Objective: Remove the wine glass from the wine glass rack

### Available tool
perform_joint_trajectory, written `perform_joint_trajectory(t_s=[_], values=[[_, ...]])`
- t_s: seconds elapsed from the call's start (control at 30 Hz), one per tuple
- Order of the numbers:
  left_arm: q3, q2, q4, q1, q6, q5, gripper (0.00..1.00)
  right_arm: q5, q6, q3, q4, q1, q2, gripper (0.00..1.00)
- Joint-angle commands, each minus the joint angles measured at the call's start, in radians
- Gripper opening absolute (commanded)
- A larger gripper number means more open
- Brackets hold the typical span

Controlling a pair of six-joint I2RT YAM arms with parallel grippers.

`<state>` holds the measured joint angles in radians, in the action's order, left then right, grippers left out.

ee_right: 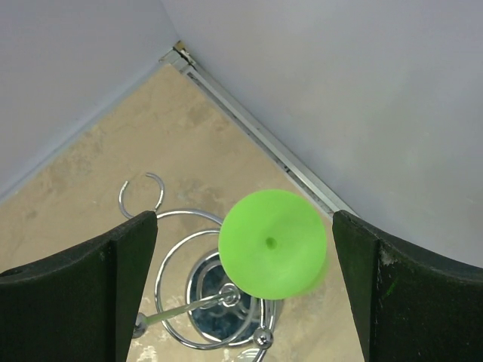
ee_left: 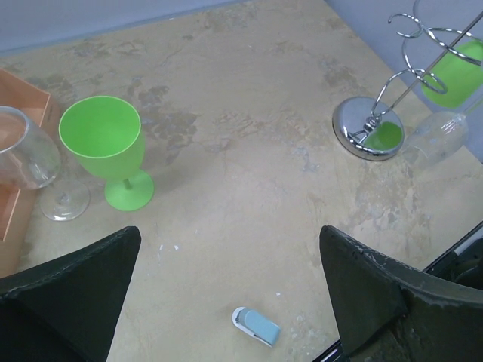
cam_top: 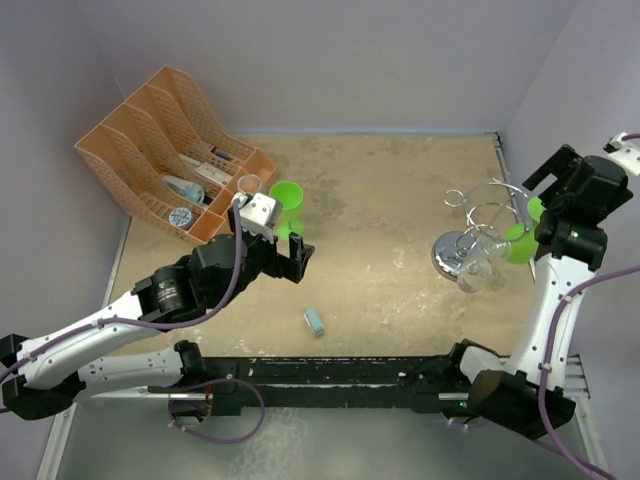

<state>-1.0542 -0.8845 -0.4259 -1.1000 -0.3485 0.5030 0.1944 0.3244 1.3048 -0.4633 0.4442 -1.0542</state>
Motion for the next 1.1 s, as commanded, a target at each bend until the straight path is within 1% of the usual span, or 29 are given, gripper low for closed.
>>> perform_joint_trajectory(t_s=[0.0,0.3,0.5,0.63,0.8,1.07], values=[[0.002,-0.006,0.012,-0.037,0.007,0.081,1.0,0.034,-0.049,-0.008,0.011,0.001,-0.003,1.0],[0.004,-0.008,0.015,-0.044,0.011,0.08,1.0,0.085,-0.092,0.038,-0.058,0.001,-0.076,1.0],[0.008,-0.005,0.016,-0.049,0.01,0.075,1.0,0.076,-0.125,0.035,-0.077,0.001,-0.096,1.0],[0.008,-0.003,0.018,-0.053,0.012,0.074,1.0,0.039,-0.146,0.031,-0.077,0.001,-0.099,1.0],[0.009,-0.001,0.018,-0.057,0.013,0.079,1.0,0.053,-0.163,0.041,-0.057,0.001,-0.128,1.0],[0.011,0.001,0.018,-0.066,0.016,0.084,1.0,0.004,-0.186,0.042,-0.044,0.001,-0.142,1.0]])
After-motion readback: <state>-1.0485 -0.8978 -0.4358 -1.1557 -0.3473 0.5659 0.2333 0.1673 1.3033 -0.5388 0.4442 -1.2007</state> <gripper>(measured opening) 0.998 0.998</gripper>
